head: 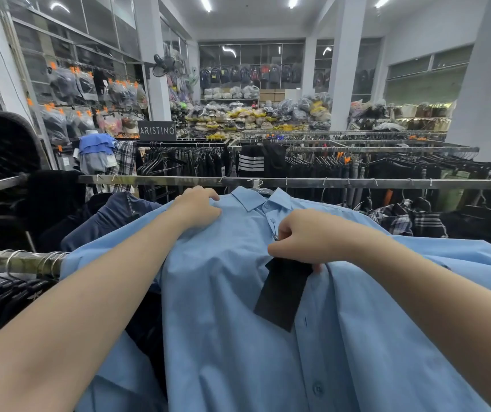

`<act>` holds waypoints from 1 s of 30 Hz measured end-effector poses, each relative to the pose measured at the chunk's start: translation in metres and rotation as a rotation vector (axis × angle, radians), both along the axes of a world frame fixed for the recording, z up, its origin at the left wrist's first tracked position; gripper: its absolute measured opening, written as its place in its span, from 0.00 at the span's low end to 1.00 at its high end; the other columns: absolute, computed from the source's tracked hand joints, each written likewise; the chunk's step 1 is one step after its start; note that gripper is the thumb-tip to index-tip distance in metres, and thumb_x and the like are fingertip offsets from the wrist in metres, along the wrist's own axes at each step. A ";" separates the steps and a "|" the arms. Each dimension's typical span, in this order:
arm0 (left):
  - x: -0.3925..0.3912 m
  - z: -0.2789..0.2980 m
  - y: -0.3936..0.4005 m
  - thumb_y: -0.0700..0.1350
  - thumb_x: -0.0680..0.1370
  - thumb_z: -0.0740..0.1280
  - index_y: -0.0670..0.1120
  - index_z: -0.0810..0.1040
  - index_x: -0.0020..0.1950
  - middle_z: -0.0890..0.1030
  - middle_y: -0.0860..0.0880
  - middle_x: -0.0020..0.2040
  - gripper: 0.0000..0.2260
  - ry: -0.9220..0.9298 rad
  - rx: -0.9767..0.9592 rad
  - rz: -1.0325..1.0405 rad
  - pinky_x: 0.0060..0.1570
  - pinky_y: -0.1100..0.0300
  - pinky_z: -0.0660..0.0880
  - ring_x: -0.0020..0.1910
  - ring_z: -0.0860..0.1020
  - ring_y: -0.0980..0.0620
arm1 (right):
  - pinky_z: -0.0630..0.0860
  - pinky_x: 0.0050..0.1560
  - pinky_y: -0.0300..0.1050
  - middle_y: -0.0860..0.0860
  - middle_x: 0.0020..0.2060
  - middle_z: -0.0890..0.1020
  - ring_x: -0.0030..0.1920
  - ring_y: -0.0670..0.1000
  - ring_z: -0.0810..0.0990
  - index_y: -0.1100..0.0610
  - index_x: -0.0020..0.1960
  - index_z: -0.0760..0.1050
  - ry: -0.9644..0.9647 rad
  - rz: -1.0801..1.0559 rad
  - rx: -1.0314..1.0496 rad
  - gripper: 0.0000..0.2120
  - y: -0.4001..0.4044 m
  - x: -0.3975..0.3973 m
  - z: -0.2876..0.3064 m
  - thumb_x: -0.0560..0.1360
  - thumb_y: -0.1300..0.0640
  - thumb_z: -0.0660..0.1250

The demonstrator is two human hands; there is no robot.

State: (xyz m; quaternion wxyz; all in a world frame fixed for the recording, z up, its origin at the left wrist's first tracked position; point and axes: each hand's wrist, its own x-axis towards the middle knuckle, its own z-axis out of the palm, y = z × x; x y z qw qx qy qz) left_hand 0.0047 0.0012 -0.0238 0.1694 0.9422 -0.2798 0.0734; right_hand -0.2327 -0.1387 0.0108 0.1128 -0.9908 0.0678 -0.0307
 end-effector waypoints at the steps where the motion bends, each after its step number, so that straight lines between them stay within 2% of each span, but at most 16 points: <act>1: 0.001 0.000 0.000 0.52 0.76 0.63 0.54 0.73 0.68 0.71 0.46 0.70 0.20 0.011 -0.003 0.000 0.66 0.46 0.67 0.70 0.67 0.43 | 0.69 0.29 0.40 0.56 0.27 0.79 0.23 0.50 0.80 0.58 0.36 0.70 0.017 -0.004 0.039 0.13 0.000 0.000 0.003 0.70 0.48 0.62; 4: 0.002 -0.001 0.000 0.53 0.76 0.64 0.54 0.73 0.68 0.70 0.46 0.70 0.20 0.042 -0.007 0.005 0.67 0.46 0.67 0.70 0.67 0.43 | 0.63 0.31 0.43 0.51 0.29 0.74 0.27 0.53 0.80 0.56 0.36 0.66 0.040 -0.009 0.158 0.10 -0.007 0.001 0.010 0.70 0.50 0.62; 7: 0.004 -0.001 -0.002 0.53 0.75 0.65 0.54 0.74 0.68 0.70 0.45 0.70 0.20 0.057 -0.012 0.009 0.65 0.46 0.68 0.69 0.68 0.42 | 0.62 0.34 0.48 0.52 0.29 0.74 0.31 0.56 0.75 0.56 0.35 0.66 0.032 0.005 0.334 0.08 -0.016 0.003 0.013 0.68 0.52 0.61; 10: 0.003 0.000 -0.003 0.53 0.76 0.66 0.53 0.74 0.68 0.70 0.45 0.71 0.21 0.059 -0.008 0.007 0.66 0.45 0.68 0.69 0.68 0.42 | 0.66 0.29 0.46 0.54 0.30 0.74 0.33 0.56 0.73 0.60 0.37 0.68 -0.041 0.024 0.627 0.05 -0.022 0.007 0.013 0.72 0.61 0.60; 12: 0.003 0.000 -0.003 0.53 0.75 0.66 0.53 0.73 0.69 0.70 0.45 0.71 0.21 0.064 -0.009 0.009 0.66 0.44 0.69 0.69 0.68 0.42 | 0.70 0.29 0.46 0.53 0.27 0.76 0.32 0.57 0.74 0.61 0.36 0.69 -0.092 0.070 0.803 0.08 -0.025 0.007 0.011 0.73 0.65 0.58; 14: 0.004 0.001 -0.003 0.53 0.75 0.66 0.53 0.73 0.69 0.71 0.45 0.71 0.22 0.074 -0.019 0.011 0.65 0.44 0.69 0.69 0.69 0.42 | 0.74 0.30 0.45 0.51 0.25 0.77 0.28 0.54 0.75 0.62 0.33 0.69 -0.123 0.121 0.940 0.12 -0.028 0.006 0.009 0.74 0.68 0.56; 16: 0.003 0.002 -0.002 0.53 0.75 0.66 0.53 0.74 0.69 0.71 0.45 0.71 0.22 0.082 -0.029 0.009 0.65 0.44 0.70 0.68 0.70 0.42 | 0.75 0.29 0.41 0.52 0.27 0.76 0.26 0.50 0.75 0.63 0.34 0.70 -0.146 0.148 1.037 0.11 -0.031 0.005 0.006 0.73 0.69 0.55; 18: 0.004 0.003 -0.002 0.53 0.74 0.66 0.53 0.74 0.68 0.72 0.45 0.71 0.22 0.081 -0.035 0.006 0.65 0.44 0.69 0.69 0.70 0.43 | 0.76 0.29 0.39 0.55 0.32 0.74 0.28 0.50 0.75 0.64 0.38 0.71 -0.175 0.158 1.107 0.04 -0.035 0.007 0.003 0.69 0.65 0.59; 20: 0.005 0.003 -0.004 0.54 0.74 0.66 0.53 0.74 0.68 0.72 0.45 0.70 0.22 0.077 -0.039 0.003 0.65 0.44 0.69 0.69 0.69 0.43 | 0.75 0.31 0.39 0.56 0.35 0.73 0.29 0.50 0.75 0.63 0.39 0.72 -0.193 0.156 1.149 0.04 -0.040 0.010 0.000 0.66 0.63 0.61; 24: 0.001 0.004 -0.008 0.52 0.75 0.65 0.53 0.73 0.69 0.72 0.45 0.70 0.21 0.038 -0.034 0.001 0.65 0.46 0.69 0.70 0.67 0.43 | 0.70 0.39 0.42 0.58 0.40 0.73 0.37 0.52 0.72 0.61 0.40 0.75 -0.196 0.194 1.112 0.06 -0.046 0.013 -0.001 0.64 0.68 0.62; 28: -0.006 0.007 -0.012 0.52 0.76 0.65 0.54 0.74 0.68 0.72 0.47 0.70 0.20 0.003 -0.069 -0.035 0.66 0.44 0.68 0.71 0.66 0.45 | 0.75 0.50 0.52 0.56 0.37 0.80 0.41 0.54 0.79 0.63 0.45 0.80 -0.226 0.248 1.150 0.11 -0.049 0.014 -0.003 0.71 0.75 0.63; 30: -0.010 0.008 -0.012 0.51 0.77 0.66 0.54 0.75 0.67 0.73 0.48 0.68 0.18 0.007 -0.133 -0.093 0.65 0.46 0.69 0.70 0.68 0.46 | 0.76 0.52 0.53 0.55 0.37 0.82 0.41 0.54 0.81 0.64 0.48 0.81 -0.259 0.230 1.177 0.11 -0.049 0.015 -0.006 0.73 0.75 0.64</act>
